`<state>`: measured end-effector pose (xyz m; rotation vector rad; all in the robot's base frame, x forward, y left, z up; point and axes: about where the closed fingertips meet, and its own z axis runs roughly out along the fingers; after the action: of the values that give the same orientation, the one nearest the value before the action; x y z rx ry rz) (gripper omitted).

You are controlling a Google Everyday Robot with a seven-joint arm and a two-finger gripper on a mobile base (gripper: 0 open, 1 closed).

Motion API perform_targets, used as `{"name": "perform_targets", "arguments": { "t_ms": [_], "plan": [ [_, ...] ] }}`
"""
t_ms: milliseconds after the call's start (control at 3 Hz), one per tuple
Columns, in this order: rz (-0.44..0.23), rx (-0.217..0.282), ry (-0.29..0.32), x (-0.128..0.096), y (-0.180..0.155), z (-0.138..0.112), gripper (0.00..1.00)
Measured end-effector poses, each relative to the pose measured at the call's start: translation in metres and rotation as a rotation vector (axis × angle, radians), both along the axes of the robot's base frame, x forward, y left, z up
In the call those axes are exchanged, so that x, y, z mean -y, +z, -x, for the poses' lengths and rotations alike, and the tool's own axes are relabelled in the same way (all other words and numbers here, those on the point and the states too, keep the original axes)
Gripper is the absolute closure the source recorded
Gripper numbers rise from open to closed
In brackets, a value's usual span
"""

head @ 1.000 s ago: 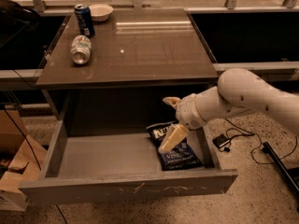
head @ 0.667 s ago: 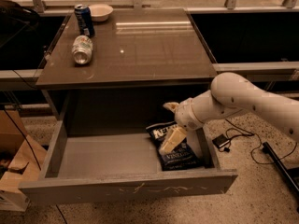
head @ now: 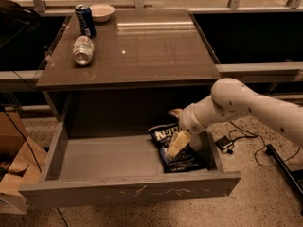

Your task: Pick blue chip bag from top drawer and place on counter

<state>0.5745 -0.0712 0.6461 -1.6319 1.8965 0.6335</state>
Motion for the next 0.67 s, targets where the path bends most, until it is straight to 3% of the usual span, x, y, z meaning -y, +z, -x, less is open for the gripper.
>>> {"name": "perform_targets", "arguments": {
  "t_ms": [667],
  "plan": [
    [0.024,-0.023,0.014,0.0065,-0.0134,-0.0002,0.41]
  ]
}}
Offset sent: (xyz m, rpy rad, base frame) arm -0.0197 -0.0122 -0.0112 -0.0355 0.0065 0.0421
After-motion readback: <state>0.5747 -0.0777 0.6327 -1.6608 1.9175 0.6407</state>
